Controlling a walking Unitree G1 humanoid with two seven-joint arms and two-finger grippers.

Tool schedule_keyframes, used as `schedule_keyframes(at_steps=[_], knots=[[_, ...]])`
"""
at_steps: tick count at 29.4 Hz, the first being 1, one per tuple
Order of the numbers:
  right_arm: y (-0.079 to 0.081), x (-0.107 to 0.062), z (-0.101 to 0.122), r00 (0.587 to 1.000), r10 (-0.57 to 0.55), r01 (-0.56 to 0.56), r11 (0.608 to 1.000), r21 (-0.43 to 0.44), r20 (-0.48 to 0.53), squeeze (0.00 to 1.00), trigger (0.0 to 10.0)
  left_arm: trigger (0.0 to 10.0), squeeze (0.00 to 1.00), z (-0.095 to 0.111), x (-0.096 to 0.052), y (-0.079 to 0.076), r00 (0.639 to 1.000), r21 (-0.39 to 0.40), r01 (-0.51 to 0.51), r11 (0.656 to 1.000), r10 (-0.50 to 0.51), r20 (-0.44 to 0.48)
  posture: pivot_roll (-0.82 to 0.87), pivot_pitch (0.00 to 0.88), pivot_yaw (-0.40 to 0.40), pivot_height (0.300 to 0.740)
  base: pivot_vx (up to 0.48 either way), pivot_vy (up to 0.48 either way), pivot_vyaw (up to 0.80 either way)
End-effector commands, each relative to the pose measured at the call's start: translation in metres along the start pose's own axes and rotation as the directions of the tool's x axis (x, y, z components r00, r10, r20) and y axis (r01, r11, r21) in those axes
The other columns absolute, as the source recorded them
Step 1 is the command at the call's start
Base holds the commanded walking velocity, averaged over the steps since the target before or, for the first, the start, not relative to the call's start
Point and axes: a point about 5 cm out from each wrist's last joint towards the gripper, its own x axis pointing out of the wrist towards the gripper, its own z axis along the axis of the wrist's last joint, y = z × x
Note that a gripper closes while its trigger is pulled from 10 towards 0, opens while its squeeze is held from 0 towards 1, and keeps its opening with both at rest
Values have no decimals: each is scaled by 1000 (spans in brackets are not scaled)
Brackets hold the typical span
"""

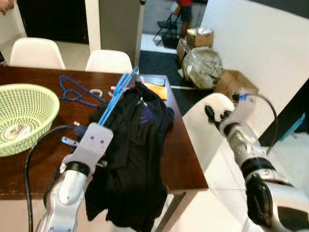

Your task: Hang hanger

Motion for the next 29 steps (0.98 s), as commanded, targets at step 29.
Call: schedule_keyframes(at_steps=[29], knots=[[8,-4,8,988,106,-122,981,149,109,0,10000,10000,0,7,11,12,999,25,-32,999,32,5,176,34,-96,740,-168,0,0]])
